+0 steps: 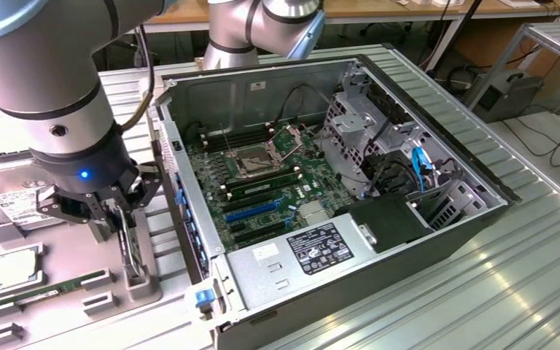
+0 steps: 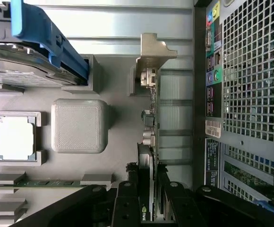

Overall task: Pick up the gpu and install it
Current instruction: 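Pick up the gpu and move the gpu toward the slot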

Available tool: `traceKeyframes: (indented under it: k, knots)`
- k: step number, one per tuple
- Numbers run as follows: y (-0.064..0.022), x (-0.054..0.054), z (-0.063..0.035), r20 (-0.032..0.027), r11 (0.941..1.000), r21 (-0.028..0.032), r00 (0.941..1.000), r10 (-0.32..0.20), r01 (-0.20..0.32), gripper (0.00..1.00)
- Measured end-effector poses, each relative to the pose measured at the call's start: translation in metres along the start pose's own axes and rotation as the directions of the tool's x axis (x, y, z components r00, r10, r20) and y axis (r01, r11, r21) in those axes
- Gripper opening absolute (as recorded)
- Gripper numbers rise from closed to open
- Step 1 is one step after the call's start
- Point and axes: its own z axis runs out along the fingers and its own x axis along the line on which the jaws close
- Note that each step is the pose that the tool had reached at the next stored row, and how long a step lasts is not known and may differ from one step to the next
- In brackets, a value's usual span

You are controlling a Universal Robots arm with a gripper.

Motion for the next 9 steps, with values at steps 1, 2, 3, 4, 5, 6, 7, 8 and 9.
traceKeyframes:
  k: [1, 2, 3, 4, 5, 6, 7, 8, 9]
  knots:
    - [0.0000, 0.000, -0.0025, 0.0000, 1.0000, -0.0001, 1.0000, 0.000, 0.000, 0.26]
    - [0.0001, 0.000, -0.0072, 0.0001, 1.0000, -0.0001, 1.0000, 0.000, 0.000, 0.26]
    - [0.0002, -0.001, -0.0140, 0.0001, 1.0000, -0.0002, 1.0000, 0.000, 0.000, 0.26]
    - [0.0002, -0.001, -0.0187, 0.0001, 1.0000, -0.0002, 1.0000, 0.000, 0.000, 0.26]
    - [0.0003, -0.001, -0.0241, 0.0000, 1.0000, -0.0001, 1.0000, 0.000, 0.000, 0.26]
    - [0.0004, -0.002, -0.0297, 0.0001, 1.0000, -0.0003, 1.0000, 0.000, 0.000, 0.26]
    - [0.0004, -0.002, -0.0350, 0.0001, 1.0000, -0.0003, 1.0000, 0.000, 0.000, 0.26]
    - [0.0001, -0.003, -0.0413, 0.0000, 1.0000, -0.0003, 1.0000, -0.001, 0.001, 0.26]
    - [0.0000, -0.003, -0.0454, 0.0000, 1.0000, -0.0003, 1.0000, 0.000, 0.000, 0.26]
